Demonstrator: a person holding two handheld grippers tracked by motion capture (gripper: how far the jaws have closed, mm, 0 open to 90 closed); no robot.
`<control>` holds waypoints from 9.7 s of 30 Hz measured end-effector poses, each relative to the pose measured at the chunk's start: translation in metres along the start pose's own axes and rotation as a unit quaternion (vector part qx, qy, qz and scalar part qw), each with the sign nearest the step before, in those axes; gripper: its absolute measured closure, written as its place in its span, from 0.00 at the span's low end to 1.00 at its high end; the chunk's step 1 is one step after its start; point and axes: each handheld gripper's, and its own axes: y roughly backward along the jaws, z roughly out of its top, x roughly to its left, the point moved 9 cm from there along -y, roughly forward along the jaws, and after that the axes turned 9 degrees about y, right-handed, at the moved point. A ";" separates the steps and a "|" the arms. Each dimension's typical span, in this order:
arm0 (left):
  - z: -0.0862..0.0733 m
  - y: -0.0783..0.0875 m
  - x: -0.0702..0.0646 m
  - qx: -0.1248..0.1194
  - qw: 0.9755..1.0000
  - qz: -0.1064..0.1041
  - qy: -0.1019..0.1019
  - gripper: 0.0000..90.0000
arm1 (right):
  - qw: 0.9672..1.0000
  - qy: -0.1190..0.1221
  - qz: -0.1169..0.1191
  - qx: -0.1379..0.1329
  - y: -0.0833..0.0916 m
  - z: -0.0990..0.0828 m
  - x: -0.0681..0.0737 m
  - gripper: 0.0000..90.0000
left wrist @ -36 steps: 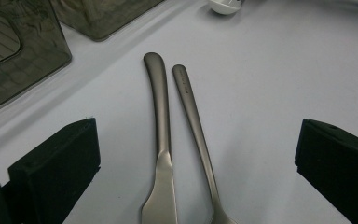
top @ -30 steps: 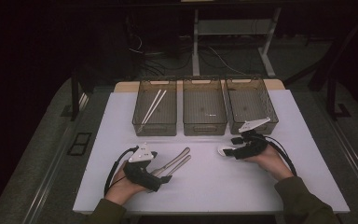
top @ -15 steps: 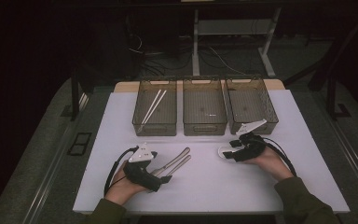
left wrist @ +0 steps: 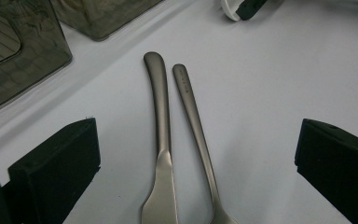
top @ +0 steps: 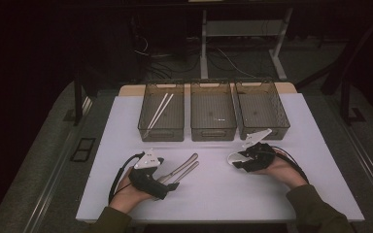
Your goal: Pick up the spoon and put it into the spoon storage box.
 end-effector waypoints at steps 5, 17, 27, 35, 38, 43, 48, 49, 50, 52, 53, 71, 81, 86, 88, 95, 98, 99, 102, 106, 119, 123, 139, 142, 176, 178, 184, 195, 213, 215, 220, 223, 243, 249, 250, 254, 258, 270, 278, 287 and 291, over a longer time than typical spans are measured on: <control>0.000 0.000 0.000 0.000 1.000 0.000 0.000 0.00 | 1.000 0.015 0.006 0.001 0.001 0.000 0.002 0.72; 0.000 -0.001 0.000 0.001 1.000 -0.001 -0.002 0.00 | 0.999 0.030 0.013 0.001 0.001 0.000 0.007 0.85; 0.000 -0.001 -0.001 0.001 1.000 -0.003 -0.003 0.00 | 0.999 0.031 0.008 0.008 0.003 0.002 0.007 0.87; -0.001 0.000 -0.001 0.000 1.000 -0.005 -0.004 0.00 | 1.000 0.009 -0.010 -0.019 0.017 0.009 0.001 0.87; 0.000 -0.001 -0.001 -0.002 1.000 -0.006 -0.004 0.00 | 0.999 0.003 -0.019 -0.031 0.023 0.011 -0.002 0.87; 0.000 -0.001 -0.002 -0.002 1.000 -0.007 -0.004 0.00 | 0.998 -0.008 -0.023 -0.049 0.033 0.013 -0.007 0.87; -0.001 -0.001 0.000 -0.005 1.000 -0.011 -0.005 0.00 | 0.997 -0.022 -0.032 -0.060 0.040 0.014 -0.014 0.87; -0.001 -0.001 0.000 -0.007 1.000 -0.013 -0.005 0.00 | 0.997 -0.023 -0.034 -0.062 0.042 0.015 -0.015 0.87; -0.001 -0.001 0.000 -0.008 1.000 -0.015 -0.007 0.00 | 0.997 -0.024 -0.037 -0.063 0.043 0.016 -0.017 0.87; 0.000 -0.002 -0.001 -0.012 1.000 -0.019 -0.005 0.00 | 0.996 -0.032 -0.040 -0.070 0.047 0.019 -0.020 0.87; 0.000 -0.003 -0.002 -0.014 1.000 -0.022 -0.003 0.00 | 0.996 -0.035 -0.041 -0.073 0.049 0.020 -0.022 0.87; 0.002 0.001 -0.001 -0.026 0.999 -0.028 0.002 0.00 | 0.993 -0.046 -0.043 -0.095 0.060 0.058 -0.041 0.87; 0.003 0.001 -0.003 -0.028 0.999 -0.030 0.003 0.00 | 0.991 -0.056 -0.045 -0.109 0.063 0.086 -0.058 0.87; 0.003 0.002 -0.003 -0.030 0.999 -0.031 0.005 0.00 | 0.991 -0.058 -0.047 -0.113 0.062 0.099 -0.064 0.87; 0.004 0.002 -0.003 -0.031 0.999 -0.031 0.004 0.00 | 0.990 -0.056 -0.048 -0.116 0.060 0.105 -0.066 0.87; 0.004 0.002 -0.004 -0.032 0.999 -0.029 0.003 0.00 | 0.990 -0.058 -0.049 -0.122 0.054 0.125 -0.075 0.87; 0.005 0.002 -0.005 -0.033 0.999 -0.030 0.005 0.00 | 0.990 -0.059 -0.050 -0.121 0.049 0.134 -0.078 0.87; 0.004 0.002 -0.005 -0.032 0.999 -0.029 0.004 0.00 | 0.990 -0.060 -0.048 -0.122 0.047 0.136 -0.079 0.87; 0.004 0.001 -0.004 -0.027 0.999 -0.027 0.002 0.00 | 0.990 -0.060 -0.049 -0.117 0.041 0.142 -0.083 0.87; 0.004 0.001 -0.005 -0.030 0.999 -0.025 0.004 0.00 | 0.990 -0.062 -0.052 -0.113 0.031 0.148 -0.090 0.87; 0.005 0.003 -0.004 -0.030 0.999 -0.026 -0.003 0.00 | 0.989 -0.071 -0.054 -0.120 0.000 0.160 -0.104 0.87; 0.006 0.002 -0.005 -0.034 0.999 -0.028 -0.002 0.00 | 0.990 -0.072 -0.056 -0.104 -0.010 0.155 -0.105 0.87; 0.006 0.003 -0.007 -0.032 0.999 -0.028 -0.004 0.00 | 0.997 -0.046 -0.029 -0.049 -0.028 0.145 -0.087 0.79; 0.006 0.003 -0.007 -0.032 0.999 -0.028 -0.004 0.00 | 0.997 -0.047 -0.028 -0.059 -0.023 0.148 -0.085 0.72; 0.007 0.003 -0.007 -0.036 0.999 -0.025 0.003 0.00 | 0.984 -0.082 -0.033 -0.157 0.053 0.082 -0.024 0.33; 0.007 0.003 -0.007 -0.034 0.999 -0.025 0.000 0.00 | 0.984 -0.082 -0.029 -0.156 0.053 0.075 -0.020 0.33; 0.008 0.003 -0.008 -0.034 0.999 -0.024 0.000 0.00 | 0.984 -0.079 -0.040 -0.154 0.052 0.056 -0.007 0.30; 0.008 0.004 -0.007 -0.033 0.999 -0.022 -0.006 0.00 | 0.982 -0.097 -0.062 -0.149 0.056 0.014 0.002 0.26; 0.010 0.006 -0.009 -0.035 0.999 -0.016 -0.006 0.00 | 0.980 -0.114 -0.070 -0.150 0.073 -0.034 0.018 0.25; 0.011 0.008 -0.008 -0.037 0.999 -0.015 -0.006 0.02 | 0.979 -0.118 -0.071 -0.151 0.076 -0.039 0.020 0.25; 0.014 0.013 -0.005 -0.050 0.999 -0.004 -0.007 0.15 | 0.978 -0.120 -0.078 -0.153 0.084 -0.049 0.024 0.25; 0.013 0.013 -0.003 -0.047 0.999 0.003 -0.002 0.22 | 0.976 -0.127 -0.080 -0.155 0.088 -0.054 0.026 0.25; 0.006 -0.006 0.014 0.002 0.999 0.026 0.025 0.65 | 0.978 -0.119 -0.081 -0.148 0.086 -0.055 0.029 0.25; 0.003 -0.016 0.016 0.019 0.999 0.027 0.021 0.68 | 0.978 -0.120 -0.081 -0.148 0.086 -0.055 0.029 0.25; 0.003 -0.017 0.016 0.024 0.999 0.027 0.018 0.69 | 0.978 -0.120 -0.081 -0.148 0.086 -0.055 0.029 0.25; 0.000 -0.020 0.017 0.035 0.999 0.029 0.016 0.71 | 0.978 -0.120 -0.081 -0.148 0.086 -0.055 0.029 0.25; -0.003 -0.024 0.019 0.044 0.998 0.031 0.016 0.73 | 0.979 -0.118 -0.080 -0.147 0.086 -0.055 0.030 0.25; -0.011 -0.030 0.023 0.061 0.997 0.039 0.007 0.79 | 0.979 -0.118 -0.079 -0.148 0.086 -0.055 0.030 0.25; -0.012 -0.030 0.021 0.067 0.997 0.042 -0.003 0.88 | 0.979 -0.117 -0.079 -0.147 0.086 -0.055 0.030 0.25; -0.011 -0.030 0.021 0.066 0.997 0.041 -0.002 0.88 | 0.979 -0.117 -0.079 -0.148 0.087 -0.055 0.030 0.25; -0.011 -0.028 0.021 0.071 0.997 0.038 0.000 0.88 | 0.979 -0.117 -0.079 -0.149 0.087 -0.054 0.030 0.25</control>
